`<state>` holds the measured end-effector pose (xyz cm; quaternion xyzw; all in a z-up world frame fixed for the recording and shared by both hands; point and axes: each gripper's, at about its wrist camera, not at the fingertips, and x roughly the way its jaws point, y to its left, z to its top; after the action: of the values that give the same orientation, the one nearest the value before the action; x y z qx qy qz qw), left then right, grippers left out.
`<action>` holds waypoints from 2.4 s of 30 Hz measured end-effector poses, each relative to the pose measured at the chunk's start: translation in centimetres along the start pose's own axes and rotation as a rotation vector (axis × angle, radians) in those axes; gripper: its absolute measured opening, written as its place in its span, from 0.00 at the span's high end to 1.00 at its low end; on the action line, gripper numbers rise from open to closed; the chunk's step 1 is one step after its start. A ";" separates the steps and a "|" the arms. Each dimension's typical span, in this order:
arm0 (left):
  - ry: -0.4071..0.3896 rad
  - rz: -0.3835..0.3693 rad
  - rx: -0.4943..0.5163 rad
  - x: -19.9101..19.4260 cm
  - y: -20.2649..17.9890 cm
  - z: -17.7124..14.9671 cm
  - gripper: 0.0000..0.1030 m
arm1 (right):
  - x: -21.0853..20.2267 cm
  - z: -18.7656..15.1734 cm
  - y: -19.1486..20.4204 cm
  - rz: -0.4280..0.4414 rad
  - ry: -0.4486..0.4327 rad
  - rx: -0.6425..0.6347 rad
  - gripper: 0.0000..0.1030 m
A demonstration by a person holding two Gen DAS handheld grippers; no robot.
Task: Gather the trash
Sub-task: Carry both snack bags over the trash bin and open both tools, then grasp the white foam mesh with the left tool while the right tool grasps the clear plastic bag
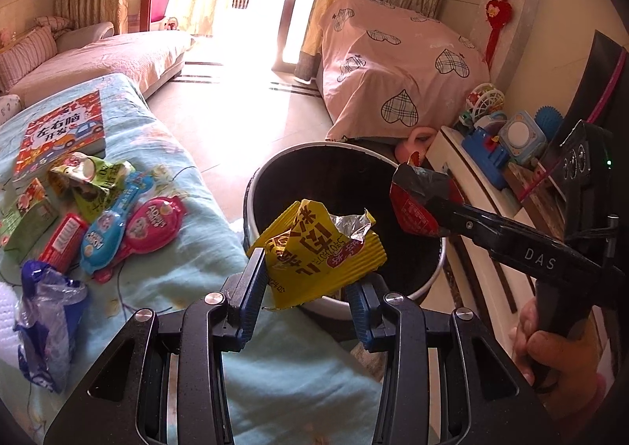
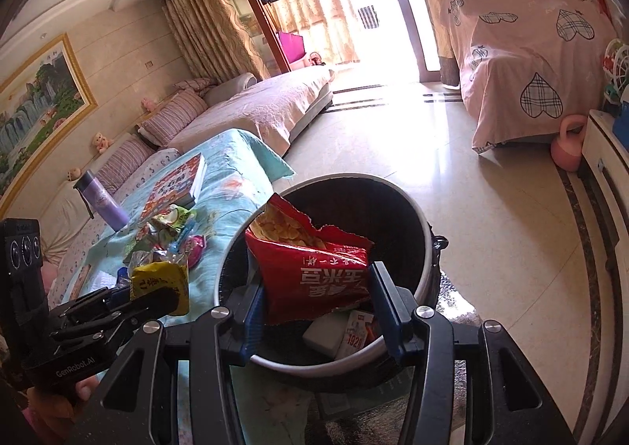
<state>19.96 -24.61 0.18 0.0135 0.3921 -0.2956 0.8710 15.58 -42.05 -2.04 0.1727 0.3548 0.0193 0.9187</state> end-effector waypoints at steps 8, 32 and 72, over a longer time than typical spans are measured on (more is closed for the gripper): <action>0.045 -0.017 -0.002 3.0 0.0 1.4 0.63 | 1.8 0.9 -1.7 -0.016 0.031 0.013 0.49; 0.013 0.028 -0.106 -2.8 4.3 -3.9 0.40 | -0.5 -1.1 1.3 0.071 -0.013 0.049 0.14; -0.060 0.257 -0.444 -13.2 21.0 -11.9 0.40 | 6.3 -7.9 18.3 0.344 0.182 -0.039 0.15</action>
<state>16.11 2.42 -3.29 -0.1371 0.4162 -0.0894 0.8944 16.67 -21.49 -5.47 0.2105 0.4012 0.1987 0.8690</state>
